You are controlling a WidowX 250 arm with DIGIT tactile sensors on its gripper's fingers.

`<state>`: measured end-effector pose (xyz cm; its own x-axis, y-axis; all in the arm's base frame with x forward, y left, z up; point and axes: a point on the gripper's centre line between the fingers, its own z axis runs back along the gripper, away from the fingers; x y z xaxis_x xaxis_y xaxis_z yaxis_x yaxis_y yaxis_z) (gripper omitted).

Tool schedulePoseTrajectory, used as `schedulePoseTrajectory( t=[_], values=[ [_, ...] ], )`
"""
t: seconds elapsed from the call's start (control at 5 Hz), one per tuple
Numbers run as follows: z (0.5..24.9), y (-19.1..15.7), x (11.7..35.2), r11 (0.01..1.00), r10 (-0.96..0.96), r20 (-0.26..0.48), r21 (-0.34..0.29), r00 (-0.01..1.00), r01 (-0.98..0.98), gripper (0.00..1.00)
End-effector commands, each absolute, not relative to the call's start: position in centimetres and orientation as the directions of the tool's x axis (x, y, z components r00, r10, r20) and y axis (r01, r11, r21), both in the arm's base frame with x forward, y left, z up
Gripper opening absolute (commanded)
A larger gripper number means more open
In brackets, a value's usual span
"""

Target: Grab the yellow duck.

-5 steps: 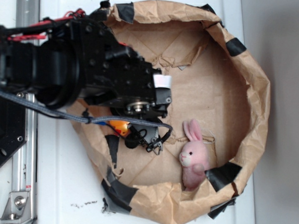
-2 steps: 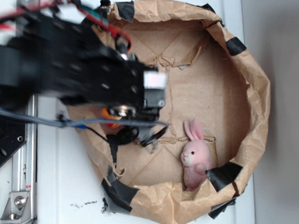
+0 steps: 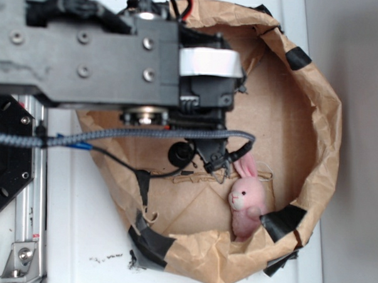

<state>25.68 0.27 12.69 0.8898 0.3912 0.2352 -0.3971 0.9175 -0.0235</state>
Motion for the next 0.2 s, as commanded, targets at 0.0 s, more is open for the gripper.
schedulePoseTrajectory(
  t=[0.0],
  values=[
    [13.82, 1.99, 26.44, 0.916, 0.392, 0.296, -0.043, 0.871, -0.398, 0.0]
  ],
)
